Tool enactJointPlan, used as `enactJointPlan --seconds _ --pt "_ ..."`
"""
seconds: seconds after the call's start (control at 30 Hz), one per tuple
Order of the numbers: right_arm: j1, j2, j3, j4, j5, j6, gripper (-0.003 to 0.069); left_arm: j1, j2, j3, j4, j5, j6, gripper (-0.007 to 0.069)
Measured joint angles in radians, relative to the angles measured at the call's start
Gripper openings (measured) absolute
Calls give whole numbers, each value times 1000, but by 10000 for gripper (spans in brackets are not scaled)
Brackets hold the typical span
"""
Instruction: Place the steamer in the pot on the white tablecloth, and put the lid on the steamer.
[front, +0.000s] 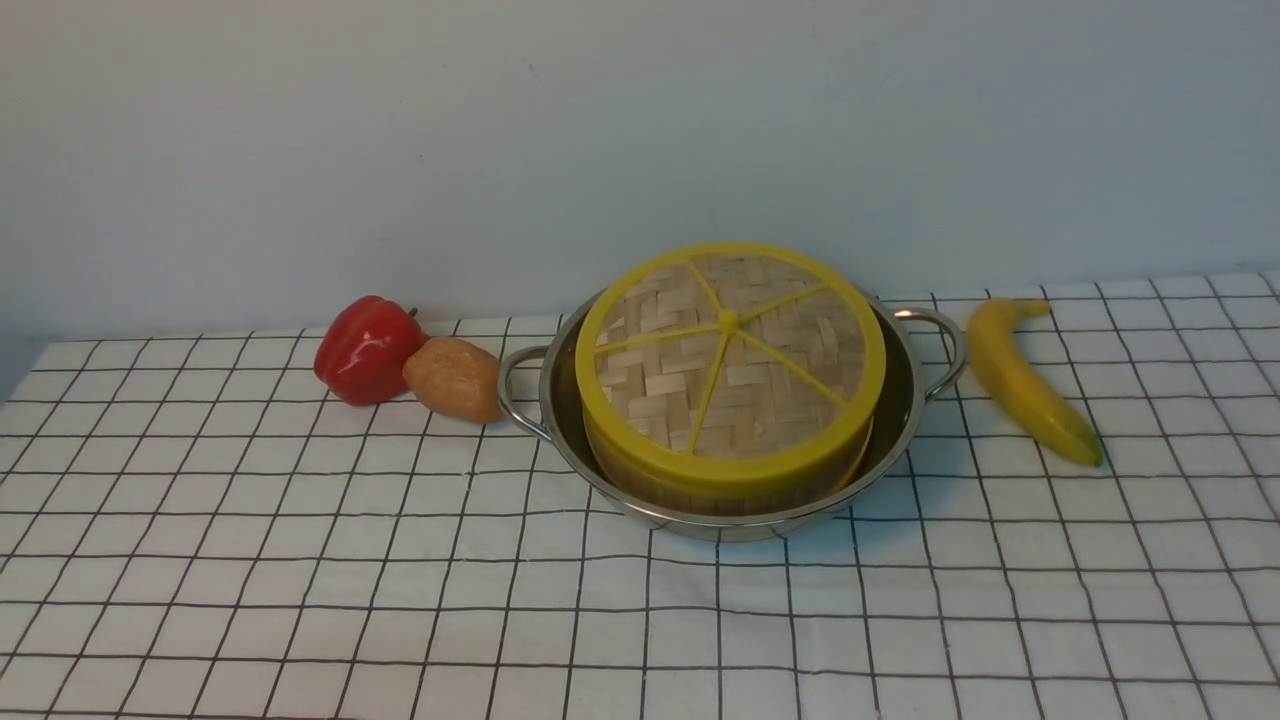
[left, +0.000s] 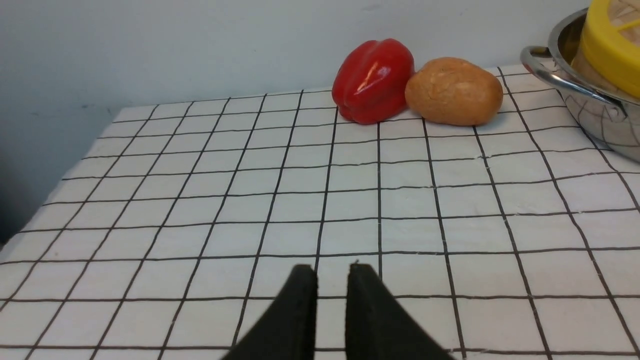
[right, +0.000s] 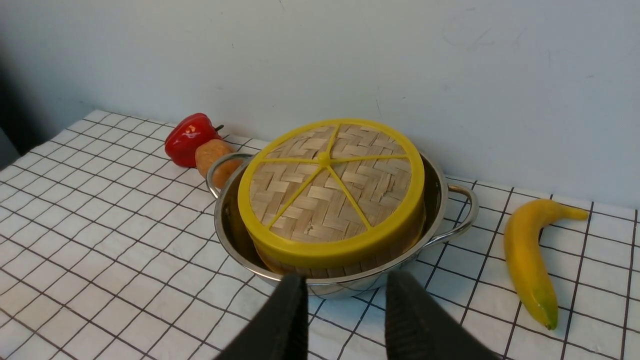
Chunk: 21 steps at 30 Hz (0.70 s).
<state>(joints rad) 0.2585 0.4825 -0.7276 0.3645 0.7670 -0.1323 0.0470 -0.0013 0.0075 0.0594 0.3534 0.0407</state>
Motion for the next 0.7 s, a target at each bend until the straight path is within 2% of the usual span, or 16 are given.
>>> enactJointPlan --seconds 0.3,0.47,0.7 --pt "0 0 0 -2 0 -1 240 0 0 0 0 -6 0 104" --pt "-6 -5 0 -45 0 -24 240 0 0 0 0 -6 1 106" --pt "-167 -89 40 -145 -9 -55 240 0 0 0 0 -7 1 117"
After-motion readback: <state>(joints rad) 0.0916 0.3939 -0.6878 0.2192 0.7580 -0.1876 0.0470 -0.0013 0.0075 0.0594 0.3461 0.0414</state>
